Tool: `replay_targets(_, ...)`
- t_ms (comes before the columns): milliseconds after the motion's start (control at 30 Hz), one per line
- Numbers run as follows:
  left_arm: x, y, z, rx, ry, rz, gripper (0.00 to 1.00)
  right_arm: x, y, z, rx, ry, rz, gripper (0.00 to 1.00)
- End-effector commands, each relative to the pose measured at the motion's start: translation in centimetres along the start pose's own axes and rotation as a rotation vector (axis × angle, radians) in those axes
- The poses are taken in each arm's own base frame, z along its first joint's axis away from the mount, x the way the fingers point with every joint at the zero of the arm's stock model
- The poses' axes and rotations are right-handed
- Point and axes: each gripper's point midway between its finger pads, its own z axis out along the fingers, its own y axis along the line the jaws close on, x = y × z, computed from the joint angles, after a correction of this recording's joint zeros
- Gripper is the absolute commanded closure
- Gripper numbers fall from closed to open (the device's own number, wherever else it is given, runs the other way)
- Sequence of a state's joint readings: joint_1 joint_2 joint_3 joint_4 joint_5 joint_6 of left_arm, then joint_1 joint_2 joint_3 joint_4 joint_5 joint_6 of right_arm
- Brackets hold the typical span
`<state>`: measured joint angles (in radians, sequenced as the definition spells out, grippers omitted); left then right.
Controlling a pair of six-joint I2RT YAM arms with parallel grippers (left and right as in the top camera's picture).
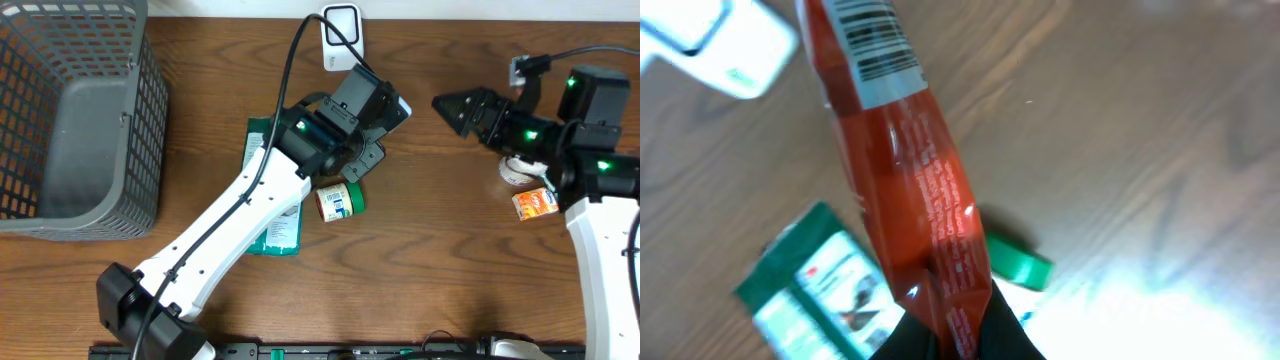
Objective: Scan the item barcode
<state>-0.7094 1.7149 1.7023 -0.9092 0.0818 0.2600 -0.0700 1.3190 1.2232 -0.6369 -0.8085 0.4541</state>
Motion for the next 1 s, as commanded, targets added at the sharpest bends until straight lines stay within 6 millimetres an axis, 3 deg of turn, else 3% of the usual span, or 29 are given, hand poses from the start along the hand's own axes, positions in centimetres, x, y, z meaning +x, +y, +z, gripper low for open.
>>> replay_targets(0,-2.0,-1.3,-2.4,0.135,-0.1,-0.06,0.93,2.5,0.7,1.4,-0.078,0.085,-0.05,0.02)
replay_targets(67,-2.3,-1.3,-3.0,0.181,-0.125,-0.103,0.93,2.9,0.6,1.9,-0.085,0.092,-0.066,0.09)
replay_targets(167,-2.7,-1.5,-4.0,0.285,-0.158,-0.17,0.93,3.3,0.8,2.3,-0.11,0.098,-0.079,0.42)
replay_targets(233,-2.9,-1.8,-4.6,0.379,-0.179,-0.2,0.93,3.4,1.6,2.5,-0.158,0.101,-0.107,0.52)
replay_targets(433,-2.9,-1.8,-5.6,0.491,-0.202,-0.233,0.93,3.5,3.4,3.2,-0.209,0.1,-0.145,0.34)
replay_targets(800,-2.7,-1.9,-5.6,0.494,-0.191,-0.238,0.93,4.6,6.3,6.2,-0.216,0.097,-0.187,0.42)
replay_targets(967,-2.3,-2.1,-5.6,0.497,-0.174,-0.244,0.93,4.5,5.9,7.7,-0.183,0.088,-0.173,0.44)
